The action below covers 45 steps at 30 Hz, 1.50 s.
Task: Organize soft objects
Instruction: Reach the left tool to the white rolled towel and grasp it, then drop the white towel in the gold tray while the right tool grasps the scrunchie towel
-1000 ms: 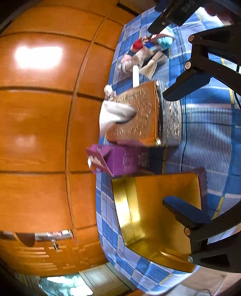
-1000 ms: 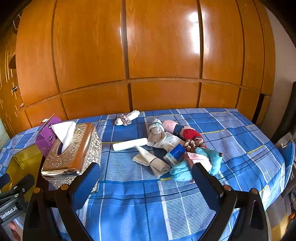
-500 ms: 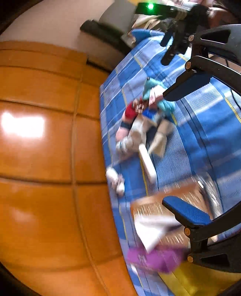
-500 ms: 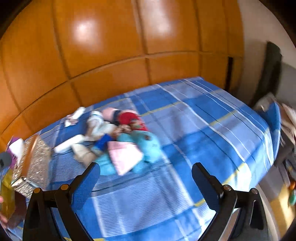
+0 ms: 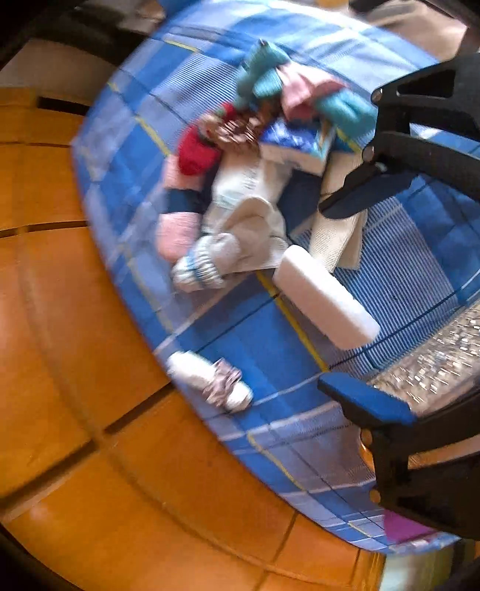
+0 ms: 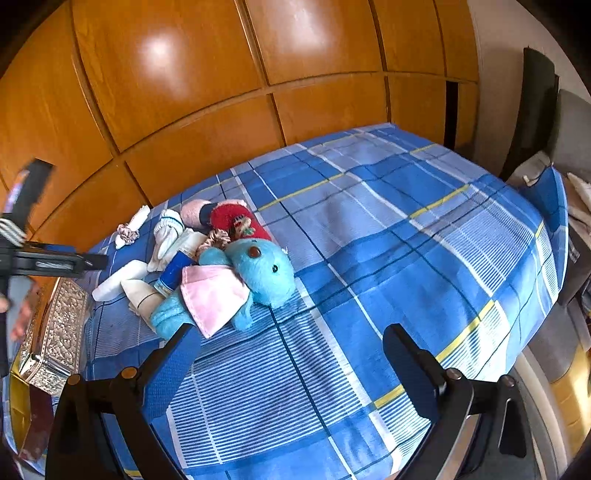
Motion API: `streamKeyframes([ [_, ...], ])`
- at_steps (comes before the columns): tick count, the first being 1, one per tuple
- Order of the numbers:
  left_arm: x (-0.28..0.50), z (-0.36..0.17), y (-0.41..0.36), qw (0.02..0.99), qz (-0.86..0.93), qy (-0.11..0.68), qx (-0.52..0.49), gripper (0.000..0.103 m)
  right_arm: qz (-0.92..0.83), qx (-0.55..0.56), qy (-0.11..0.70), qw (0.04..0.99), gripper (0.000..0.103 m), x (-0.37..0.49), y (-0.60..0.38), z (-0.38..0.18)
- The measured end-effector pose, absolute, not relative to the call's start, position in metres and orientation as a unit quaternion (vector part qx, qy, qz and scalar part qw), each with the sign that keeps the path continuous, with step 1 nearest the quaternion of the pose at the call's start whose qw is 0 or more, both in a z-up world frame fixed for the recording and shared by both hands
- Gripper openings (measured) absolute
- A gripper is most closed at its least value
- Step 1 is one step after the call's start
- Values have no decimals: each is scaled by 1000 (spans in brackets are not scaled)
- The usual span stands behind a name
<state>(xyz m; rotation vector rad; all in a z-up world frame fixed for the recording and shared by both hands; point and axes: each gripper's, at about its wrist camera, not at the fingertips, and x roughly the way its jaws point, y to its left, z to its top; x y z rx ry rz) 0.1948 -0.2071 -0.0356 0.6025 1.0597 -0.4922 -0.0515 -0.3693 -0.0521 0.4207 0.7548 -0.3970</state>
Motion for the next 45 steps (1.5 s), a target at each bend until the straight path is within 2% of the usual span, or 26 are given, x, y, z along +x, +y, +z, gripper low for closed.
streamKeyframes([
  [5, 211, -74, -224, 770, -207, 513, 318, 73, -190, 215, 367, 885, 101, -51, -374, -57],
  [6, 214, -81, -226, 767, -203, 520, 317, 68, -189, 217, 368, 884, 101, -51, -375, -59],
  [8, 221, -90, -226, 759, -207, 539, 300, 43, -190, 219, 370, 883, 101, -50, -376, -61],
  [13, 223, -74, -211, 783, -219, 528, 245, 27, -185, 224, 373, 881, 101, -48, -376, -65],
  [20, 213, -22, -168, 817, -266, 498, 114, 27, -164, 222, 383, 882, 99, -37, -366, -68],
  [32, 254, 64, -115, 869, -238, 433, 20, 27, -69, 164, 389, 904, 99, 31, -320, -49],
  [40, 283, 105, -22, 905, -158, 394, -37, 27, 9, 154, 401, 903, 99, 88, -295, -37],
  [42, 285, 114, 11, 914, -133, 381, -50, 27, 30, 165, 403, 900, 92, 106, -291, -34],
  [45, 276, 122, 64, 924, -98, 363, -73, 27, 50, 182, 406, 894, 91, 133, -290, -31],
])
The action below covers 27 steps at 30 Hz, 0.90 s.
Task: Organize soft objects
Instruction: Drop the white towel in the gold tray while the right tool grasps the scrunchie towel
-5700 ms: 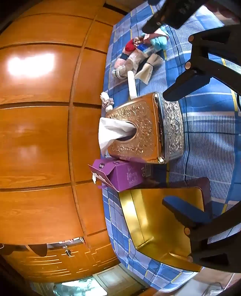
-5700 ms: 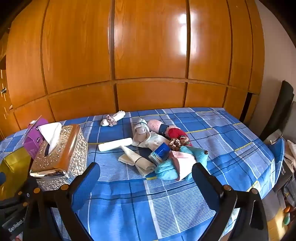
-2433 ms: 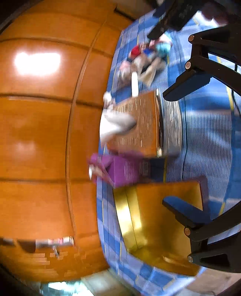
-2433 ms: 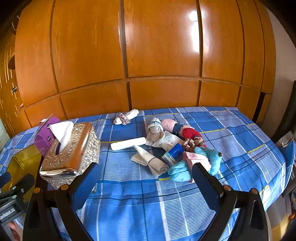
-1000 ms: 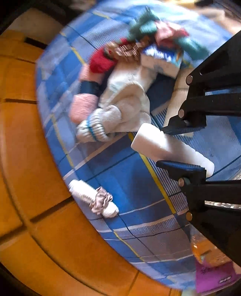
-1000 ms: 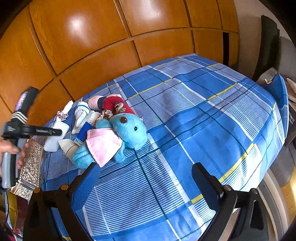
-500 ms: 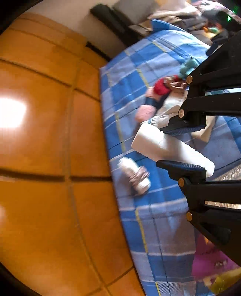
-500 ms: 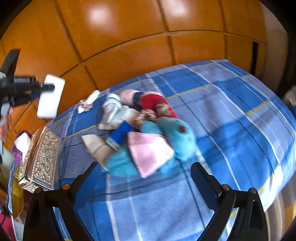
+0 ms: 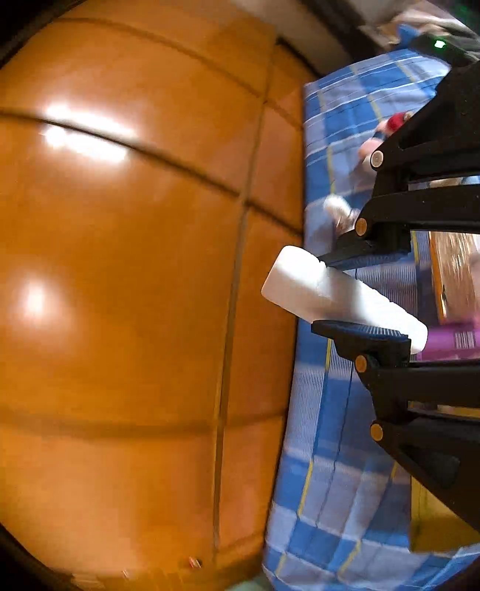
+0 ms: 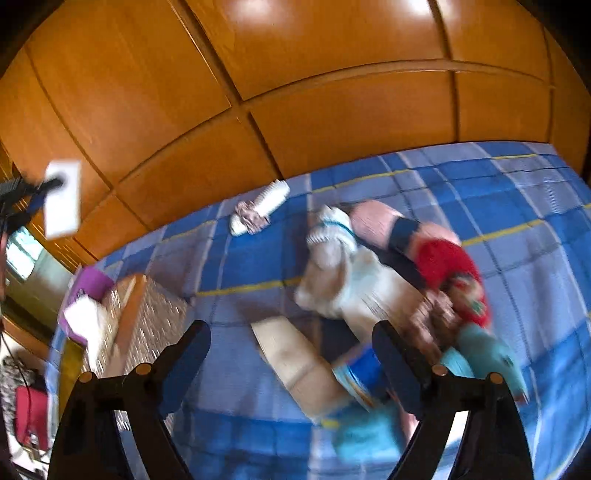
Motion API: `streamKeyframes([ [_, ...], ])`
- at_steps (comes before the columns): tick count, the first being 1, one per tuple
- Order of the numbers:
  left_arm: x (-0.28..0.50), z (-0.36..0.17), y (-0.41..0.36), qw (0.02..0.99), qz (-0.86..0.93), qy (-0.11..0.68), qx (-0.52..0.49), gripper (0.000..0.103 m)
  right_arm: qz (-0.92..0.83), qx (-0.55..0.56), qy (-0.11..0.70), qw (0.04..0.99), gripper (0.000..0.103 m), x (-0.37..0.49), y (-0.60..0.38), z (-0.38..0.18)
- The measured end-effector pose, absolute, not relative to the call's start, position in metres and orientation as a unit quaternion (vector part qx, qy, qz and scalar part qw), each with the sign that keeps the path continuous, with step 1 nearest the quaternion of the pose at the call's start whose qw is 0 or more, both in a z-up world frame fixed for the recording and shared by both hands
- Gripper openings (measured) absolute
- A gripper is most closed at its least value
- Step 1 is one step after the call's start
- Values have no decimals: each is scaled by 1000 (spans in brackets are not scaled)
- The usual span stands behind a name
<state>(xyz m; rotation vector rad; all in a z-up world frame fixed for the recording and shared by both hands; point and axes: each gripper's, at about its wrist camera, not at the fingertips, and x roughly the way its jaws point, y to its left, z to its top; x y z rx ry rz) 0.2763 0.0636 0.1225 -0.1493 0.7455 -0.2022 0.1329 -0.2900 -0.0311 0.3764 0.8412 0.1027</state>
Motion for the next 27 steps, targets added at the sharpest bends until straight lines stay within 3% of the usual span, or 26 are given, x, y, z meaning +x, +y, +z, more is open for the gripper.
streamKeyframes([
  [5, 235, 108, 145, 934, -39, 342, -98, 27, 80, 208, 417, 881, 91, 193, -281, -29],
  [12, 166, 45, 226, 923, 32, 364, -123, 27, 70, 238, 462, 851, 91, 281, -258, -54],
  [23, 154, -38, 227, 897, 52, 420, -129, 31, 22, 289, 490, 822, 91, 362, -234, -93],
  [24, 157, -40, 224, 897, 57, 420, -129, 33, 23, 288, 492, 821, 91, 366, -231, -95],
  [25, 160, -39, 222, 896, 59, 420, -129, 49, 23, 286, 494, 821, 90, 370, -228, -97],
  [27, 163, -43, 219, 895, 72, 419, -132, 75, 22, 282, 497, 820, 71, 373, -225, -102],
])
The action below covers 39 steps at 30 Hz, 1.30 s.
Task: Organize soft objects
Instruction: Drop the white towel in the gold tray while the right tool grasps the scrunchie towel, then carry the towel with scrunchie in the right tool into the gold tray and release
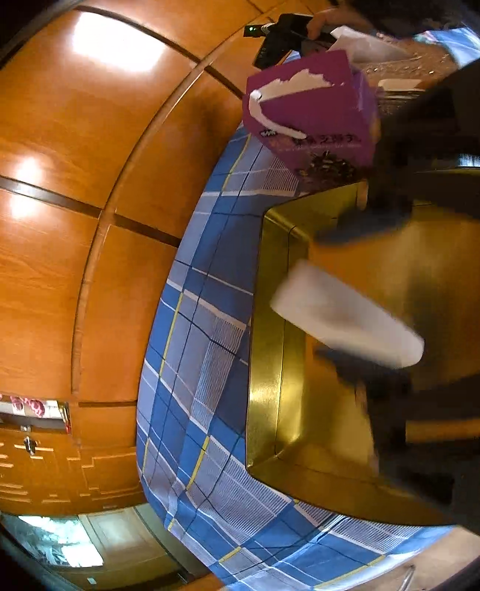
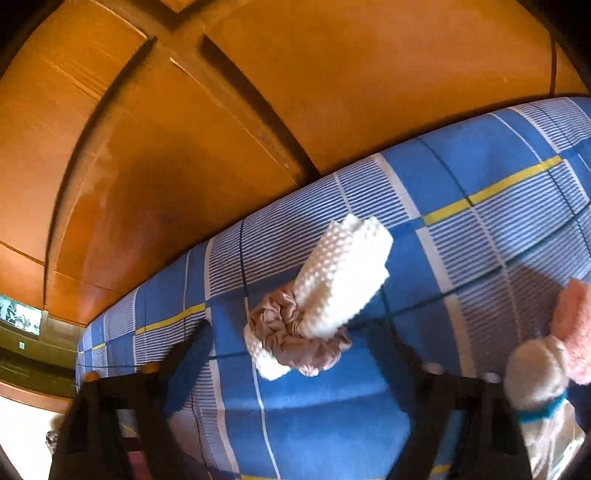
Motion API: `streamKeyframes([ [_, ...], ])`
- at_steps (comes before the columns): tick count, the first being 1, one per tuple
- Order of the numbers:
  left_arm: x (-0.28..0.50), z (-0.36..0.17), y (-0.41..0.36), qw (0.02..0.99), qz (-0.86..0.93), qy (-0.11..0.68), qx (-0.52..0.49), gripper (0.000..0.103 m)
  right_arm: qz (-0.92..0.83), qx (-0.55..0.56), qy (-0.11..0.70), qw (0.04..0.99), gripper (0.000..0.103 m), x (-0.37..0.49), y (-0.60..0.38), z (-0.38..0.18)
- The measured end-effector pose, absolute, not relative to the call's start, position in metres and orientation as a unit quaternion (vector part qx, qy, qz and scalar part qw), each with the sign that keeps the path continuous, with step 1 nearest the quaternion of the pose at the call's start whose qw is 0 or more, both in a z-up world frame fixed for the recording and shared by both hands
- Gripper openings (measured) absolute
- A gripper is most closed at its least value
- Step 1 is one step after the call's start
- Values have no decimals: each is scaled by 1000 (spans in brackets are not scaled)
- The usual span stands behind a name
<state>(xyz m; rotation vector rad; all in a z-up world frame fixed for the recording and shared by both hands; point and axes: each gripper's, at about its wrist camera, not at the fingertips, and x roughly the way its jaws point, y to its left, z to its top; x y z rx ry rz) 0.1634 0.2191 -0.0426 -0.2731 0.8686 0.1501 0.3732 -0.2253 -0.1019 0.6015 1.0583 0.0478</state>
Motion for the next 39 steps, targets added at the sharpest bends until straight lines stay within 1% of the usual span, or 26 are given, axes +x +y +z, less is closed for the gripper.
streamKeyframes([
  [1, 163, -43, 217, 897, 78, 415, -133, 77, 20, 279, 502, 818, 57, 375, -225, -105],
  [2, 164, -43, 215, 897, 74, 415, -133, 77, 15, 275, 498, 822, 49, 376, -226, -106],
  [5, 160, -41, 207, 900, 68, 412, -129, 77, 27, 275, 495, 824, 44, 372, -229, -105],
  [15, 130, -31, 179, 902, 47, 412, -122, 77, 29, 197, 472, 859, 44, 321, -256, -56],
  [21, 105, -25, 162, 903, 35, 415, -103, 77, -13, 175, 463, 869, 44, 293, -286, -36],
  [24, 92, -22, 155, 905, 29, 413, -97, 78, -12, 166, 452, 876, 44, 284, -283, -25],
  [27, 79, -18, 150, 909, 29, 407, -90, 81, 16, 157, 435, 886, 44, 273, -268, -5],
  [34, 55, -17, 150, 910, 26, 405, -89, 81, 118, 121, 399, 901, 44, 249, -198, 34],
  [39, 41, -18, 156, 911, 36, 401, -88, 81, 216, 79, 380, 896, 44, 221, -131, 58],
])
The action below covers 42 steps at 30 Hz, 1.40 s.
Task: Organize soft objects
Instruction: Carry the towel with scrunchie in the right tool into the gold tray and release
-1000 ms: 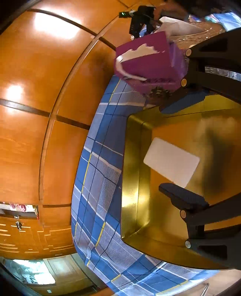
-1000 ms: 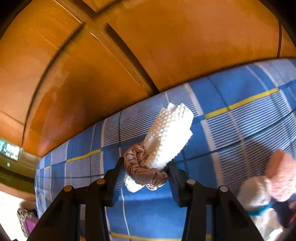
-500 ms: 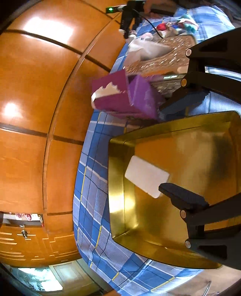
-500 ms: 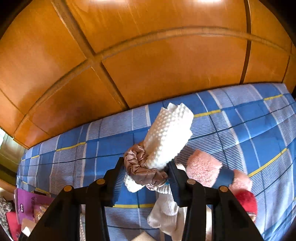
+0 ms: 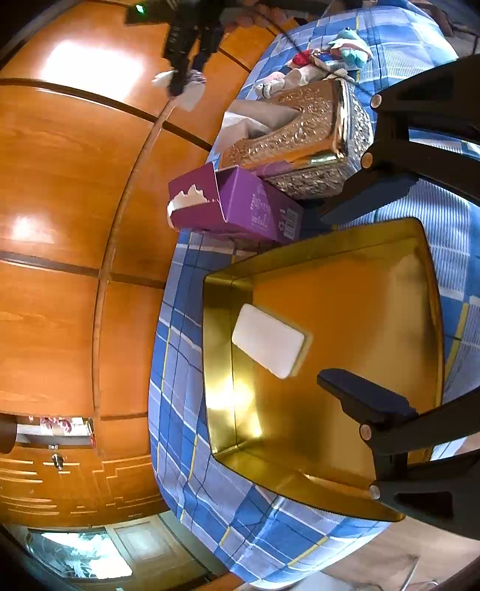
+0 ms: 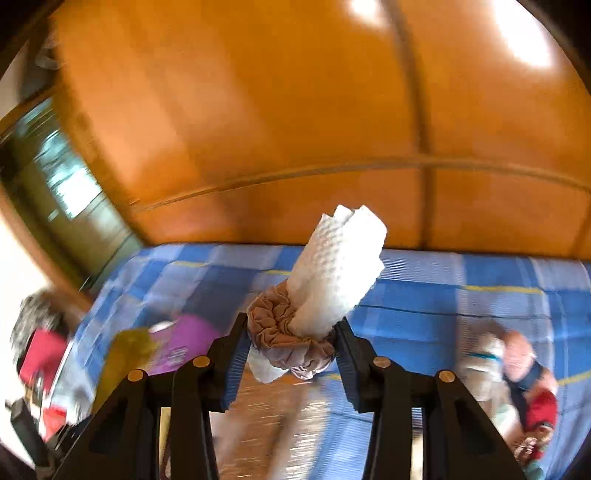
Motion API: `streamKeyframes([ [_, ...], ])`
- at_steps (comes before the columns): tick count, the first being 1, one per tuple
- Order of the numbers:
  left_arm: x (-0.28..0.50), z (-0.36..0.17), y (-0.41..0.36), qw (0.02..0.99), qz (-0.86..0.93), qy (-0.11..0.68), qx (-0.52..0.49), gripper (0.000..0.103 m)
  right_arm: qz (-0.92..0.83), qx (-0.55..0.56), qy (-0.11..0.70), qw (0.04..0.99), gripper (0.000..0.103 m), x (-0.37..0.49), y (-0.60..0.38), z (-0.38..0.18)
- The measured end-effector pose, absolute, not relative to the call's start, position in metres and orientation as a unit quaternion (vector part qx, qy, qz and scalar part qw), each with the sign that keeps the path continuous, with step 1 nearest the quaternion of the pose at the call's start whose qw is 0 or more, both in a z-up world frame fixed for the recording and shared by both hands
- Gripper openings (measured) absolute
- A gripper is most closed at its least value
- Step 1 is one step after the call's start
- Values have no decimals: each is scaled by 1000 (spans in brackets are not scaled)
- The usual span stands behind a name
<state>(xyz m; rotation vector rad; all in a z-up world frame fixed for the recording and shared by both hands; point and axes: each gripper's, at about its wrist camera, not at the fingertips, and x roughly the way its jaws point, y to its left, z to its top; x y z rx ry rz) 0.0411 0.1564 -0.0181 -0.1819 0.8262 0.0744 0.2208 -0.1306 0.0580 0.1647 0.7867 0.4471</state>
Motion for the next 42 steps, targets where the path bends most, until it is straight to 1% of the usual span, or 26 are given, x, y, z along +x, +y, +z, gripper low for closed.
streamKeyframes([
  [6, 26, -19, 174, 913, 51, 392, -104, 81, 323, 17, 373, 870, 44, 180, -51, 72],
  [10, 17, -19, 191, 913, 70, 385, -119, 81, 375, -52, 375, 846, 44, 150, -3, 63],
  [15, 5, -21, 230, 908, 111, 374, -154, 81, 414, -139, 397, 807, 44, 117, 47, 30],
  [21, -3, -13, 259, 907, 143, 354, -177, 81, 423, -183, 429, 777, 44, 106, 89, -17],
  [27, -2, -16, 261, 906, 138, 358, -182, 81, 413, -216, 458, 757, 45, 99, 112, -57],
  [33, 0, -19, 253, 906, 131, 363, -173, 81, 404, -228, 462, 756, 45, 95, 117, -72],
  [36, 0, -20, 251, 907, 131, 363, -170, 81, 396, -237, 456, 761, 48, 94, 119, -74],
  [39, 0, -19, 250, 908, 129, 362, -169, 81, 389, -238, 455, 765, 53, 95, 123, -75],
  [41, 0, -18, 248, 908, 128, 362, -167, 81, 385, -233, 451, 771, 64, 95, 121, -74],
  [42, 0, -18, 247, 908, 128, 362, -166, 81, 384, -228, 451, 773, 66, 95, 120, -74],
])
